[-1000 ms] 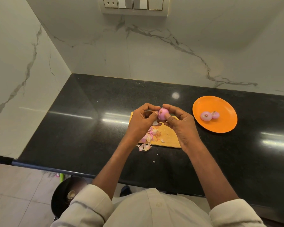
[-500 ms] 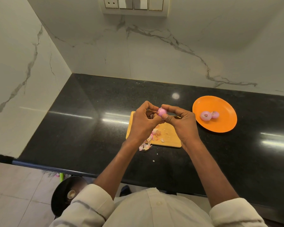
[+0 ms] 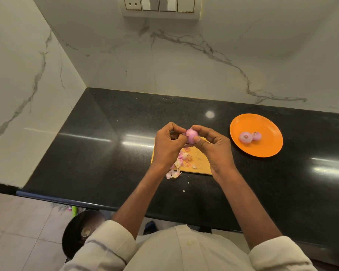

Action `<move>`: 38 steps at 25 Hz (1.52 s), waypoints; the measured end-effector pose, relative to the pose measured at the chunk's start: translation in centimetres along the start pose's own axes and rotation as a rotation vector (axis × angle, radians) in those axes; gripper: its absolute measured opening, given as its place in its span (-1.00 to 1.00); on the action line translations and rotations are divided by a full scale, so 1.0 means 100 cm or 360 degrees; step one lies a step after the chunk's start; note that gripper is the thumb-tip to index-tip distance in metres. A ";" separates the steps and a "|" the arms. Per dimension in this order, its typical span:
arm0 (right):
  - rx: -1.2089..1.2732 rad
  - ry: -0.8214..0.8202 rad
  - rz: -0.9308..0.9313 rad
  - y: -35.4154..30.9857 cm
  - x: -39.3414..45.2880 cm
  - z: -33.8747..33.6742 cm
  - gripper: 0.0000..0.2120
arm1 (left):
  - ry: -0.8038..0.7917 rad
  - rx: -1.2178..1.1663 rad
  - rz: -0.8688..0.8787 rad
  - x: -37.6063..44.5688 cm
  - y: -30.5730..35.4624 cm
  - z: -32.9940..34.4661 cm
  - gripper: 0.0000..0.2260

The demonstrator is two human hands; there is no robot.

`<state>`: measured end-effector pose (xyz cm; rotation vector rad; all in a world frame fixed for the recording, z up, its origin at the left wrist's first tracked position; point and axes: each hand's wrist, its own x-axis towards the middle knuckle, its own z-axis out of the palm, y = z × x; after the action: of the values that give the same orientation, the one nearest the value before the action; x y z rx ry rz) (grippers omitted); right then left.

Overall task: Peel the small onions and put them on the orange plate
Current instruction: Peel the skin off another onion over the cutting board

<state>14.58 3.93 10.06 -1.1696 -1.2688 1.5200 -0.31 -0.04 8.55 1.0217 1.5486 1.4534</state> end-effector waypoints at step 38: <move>0.0657 -0.0059 0.0364 -0.001 0.006 -0.007 -0.75 | 0.0095 -0.0321 -0.0107 0.004 -0.008 -0.001 -0.85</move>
<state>15.12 4.65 10.05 -1.0395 -0.8067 1.8698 -0.54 0.27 7.72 0.8072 1.4302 1.5693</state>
